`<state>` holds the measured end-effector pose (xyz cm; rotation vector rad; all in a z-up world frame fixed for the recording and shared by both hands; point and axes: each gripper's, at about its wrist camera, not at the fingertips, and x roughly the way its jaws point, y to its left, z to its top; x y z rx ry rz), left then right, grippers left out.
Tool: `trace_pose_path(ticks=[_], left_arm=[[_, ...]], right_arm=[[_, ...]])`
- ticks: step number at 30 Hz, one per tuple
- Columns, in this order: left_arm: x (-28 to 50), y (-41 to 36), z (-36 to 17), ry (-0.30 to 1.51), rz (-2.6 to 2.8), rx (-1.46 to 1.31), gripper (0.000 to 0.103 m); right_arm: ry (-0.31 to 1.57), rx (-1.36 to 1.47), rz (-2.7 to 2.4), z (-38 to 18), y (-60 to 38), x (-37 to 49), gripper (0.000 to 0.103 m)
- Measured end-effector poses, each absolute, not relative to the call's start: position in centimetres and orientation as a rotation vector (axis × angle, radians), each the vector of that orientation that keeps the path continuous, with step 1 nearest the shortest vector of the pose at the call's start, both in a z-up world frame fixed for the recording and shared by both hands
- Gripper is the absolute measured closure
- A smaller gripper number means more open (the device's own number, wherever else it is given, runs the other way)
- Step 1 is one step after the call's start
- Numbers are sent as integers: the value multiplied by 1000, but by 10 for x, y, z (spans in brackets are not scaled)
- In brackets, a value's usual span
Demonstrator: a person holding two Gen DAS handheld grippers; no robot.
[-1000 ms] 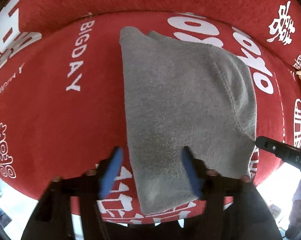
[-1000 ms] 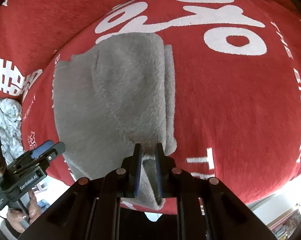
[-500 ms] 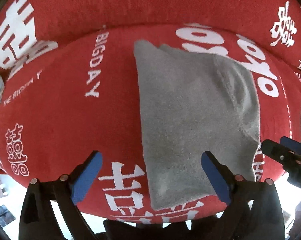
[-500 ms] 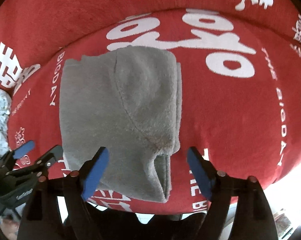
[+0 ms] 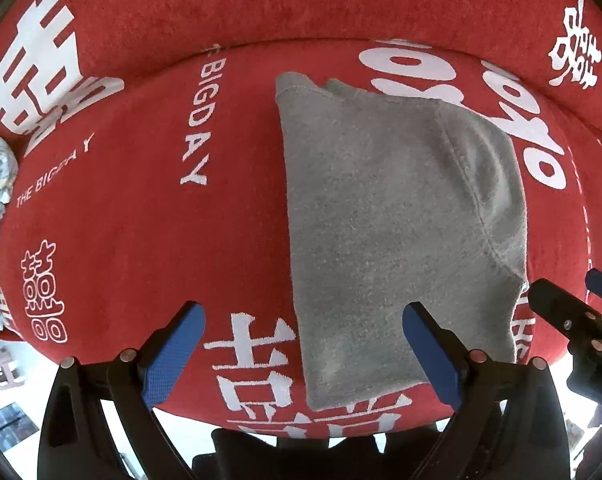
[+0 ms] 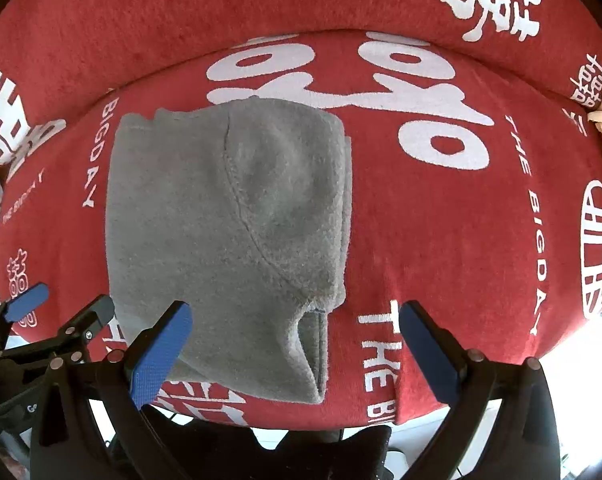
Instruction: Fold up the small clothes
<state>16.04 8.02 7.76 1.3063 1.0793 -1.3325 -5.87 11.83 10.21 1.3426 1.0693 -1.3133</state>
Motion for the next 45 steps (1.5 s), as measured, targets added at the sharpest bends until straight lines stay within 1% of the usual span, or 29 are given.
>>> trace_pose_path(ticks=[10, 45], left_arm=[[158, 83, 79, 1058, -1326, 1318, 4], [160, 89, 77, 1068, -1294, 1320, 4]], right_arm=[[1070, 1344, -1315, 102, 120, -58, 0], [1074, 1342, -1310, 101, 123, -56, 0]])
